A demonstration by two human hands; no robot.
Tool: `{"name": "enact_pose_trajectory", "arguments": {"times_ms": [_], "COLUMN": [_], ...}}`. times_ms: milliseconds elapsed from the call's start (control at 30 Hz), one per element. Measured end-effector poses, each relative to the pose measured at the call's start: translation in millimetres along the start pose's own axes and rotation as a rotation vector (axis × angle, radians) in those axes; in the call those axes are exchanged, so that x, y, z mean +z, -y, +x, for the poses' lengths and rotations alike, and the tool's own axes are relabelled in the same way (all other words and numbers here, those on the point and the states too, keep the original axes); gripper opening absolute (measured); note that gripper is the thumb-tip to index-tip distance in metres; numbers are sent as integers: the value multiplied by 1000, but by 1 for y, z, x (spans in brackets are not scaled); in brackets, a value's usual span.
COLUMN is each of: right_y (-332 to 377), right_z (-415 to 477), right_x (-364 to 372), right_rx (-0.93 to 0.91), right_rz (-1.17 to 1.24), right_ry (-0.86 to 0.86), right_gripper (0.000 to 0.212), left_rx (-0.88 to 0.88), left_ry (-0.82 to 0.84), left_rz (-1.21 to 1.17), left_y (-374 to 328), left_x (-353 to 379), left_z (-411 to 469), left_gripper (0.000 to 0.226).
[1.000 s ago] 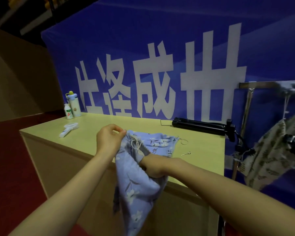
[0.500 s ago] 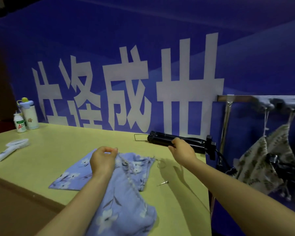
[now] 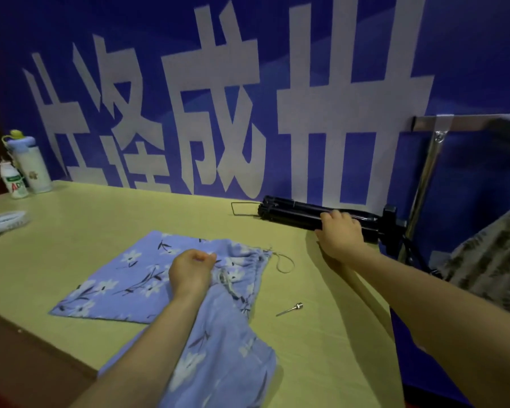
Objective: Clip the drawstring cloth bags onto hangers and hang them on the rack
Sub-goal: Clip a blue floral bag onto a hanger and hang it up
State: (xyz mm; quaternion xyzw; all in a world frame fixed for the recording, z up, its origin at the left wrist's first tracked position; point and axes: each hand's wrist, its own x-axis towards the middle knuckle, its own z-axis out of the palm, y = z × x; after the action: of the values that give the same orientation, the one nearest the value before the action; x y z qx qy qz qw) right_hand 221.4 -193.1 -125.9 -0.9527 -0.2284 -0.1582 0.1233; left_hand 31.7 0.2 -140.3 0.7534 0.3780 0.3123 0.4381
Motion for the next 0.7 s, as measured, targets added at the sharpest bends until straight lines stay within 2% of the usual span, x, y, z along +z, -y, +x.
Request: {"name": "enact_pose_trajectory", "arguments": {"times_ms": [100,300,567,700], "right_y": [1,-1,7,5], "right_z": [9,25,11,-2], "right_x": [6,12,8,-1], "right_rx": [4,68,-59,-109], "right_rz": [-50,-33,-74,-25], "right_ry": [-27,33,18,-74], "right_gripper": [37,41,41,41], "left_rx": [8,17,-1,-46], "left_ry": [-7,-18,-10,48], "left_rz": [-3,-4,-11,-65], "left_y": [3,4,2,-2], "left_x": [1,2,-1,-9], "left_z": [0,2,-2,-3], "left_gripper": [32,22,22,19]}}
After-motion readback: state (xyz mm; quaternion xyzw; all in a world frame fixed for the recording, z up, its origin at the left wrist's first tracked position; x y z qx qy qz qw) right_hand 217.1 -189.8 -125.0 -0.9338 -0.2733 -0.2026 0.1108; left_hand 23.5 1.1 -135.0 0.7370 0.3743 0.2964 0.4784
